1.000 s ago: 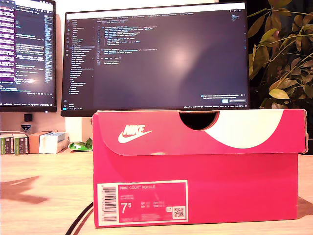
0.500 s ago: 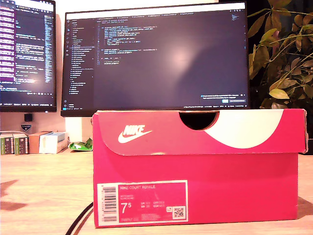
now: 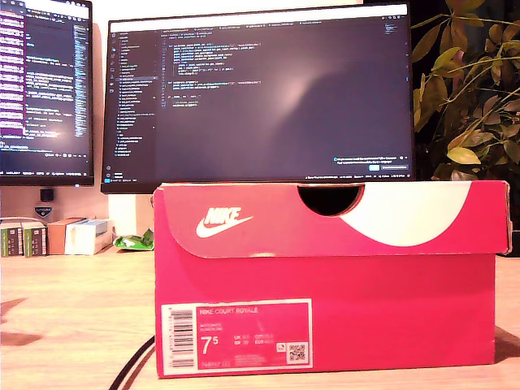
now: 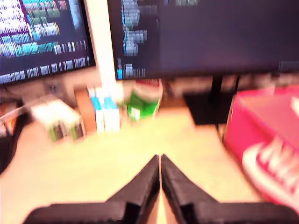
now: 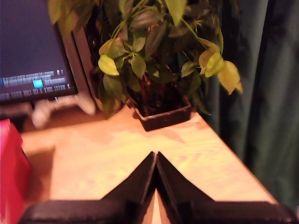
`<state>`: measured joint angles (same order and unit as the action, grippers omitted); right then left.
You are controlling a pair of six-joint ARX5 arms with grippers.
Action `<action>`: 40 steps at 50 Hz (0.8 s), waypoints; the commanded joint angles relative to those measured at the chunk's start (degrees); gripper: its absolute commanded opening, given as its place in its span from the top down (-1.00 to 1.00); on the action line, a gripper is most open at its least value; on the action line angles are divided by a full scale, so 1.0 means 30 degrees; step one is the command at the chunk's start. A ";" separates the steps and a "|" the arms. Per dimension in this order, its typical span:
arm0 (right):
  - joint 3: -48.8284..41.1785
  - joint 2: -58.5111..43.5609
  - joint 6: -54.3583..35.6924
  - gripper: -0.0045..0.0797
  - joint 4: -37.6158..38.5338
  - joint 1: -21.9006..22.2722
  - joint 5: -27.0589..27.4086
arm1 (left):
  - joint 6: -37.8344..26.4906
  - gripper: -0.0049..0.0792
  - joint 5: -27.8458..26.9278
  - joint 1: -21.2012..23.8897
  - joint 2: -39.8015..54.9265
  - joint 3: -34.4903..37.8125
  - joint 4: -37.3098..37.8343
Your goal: Close the red shoebox by pushing the lid with your left arm and holding the box in place with your right arm
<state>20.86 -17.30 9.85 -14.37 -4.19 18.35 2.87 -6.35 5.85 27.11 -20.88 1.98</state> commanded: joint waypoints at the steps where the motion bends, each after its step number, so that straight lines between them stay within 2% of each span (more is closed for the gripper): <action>1: -0.0612 -0.0015 0.0321 0.92 0.0590 0.0066 -0.0066 | 0.0102 0.93 -0.0095 -0.0051 -0.0029 0.0517 -0.0313; 8: -0.1355 -0.0015 0.0444 0.92 0.1552 0.0051 -0.0087 | 0.0124 0.93 -0.0328 -0.0015 0.0408 0.0619 -0.0998; 17: -0.2069 -0.0015 0.0437 0.92 0.1588 0.0036 -0.0073 | 0.0117 0.93 -0.0605 -0.0015 0.0969 0.0918 -0.2018; 40: -0.4430 0.0007 0.0437 0.92 0.3009 0.0000 -0.0546 | 0.0415 0.93 -0.0750 0.0095 0.0925 0.4313 -0.3694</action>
<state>9.30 -17.30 10.72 -6.17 -4.19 16.97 4.08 -8.49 5.89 29.82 -9.37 -7.86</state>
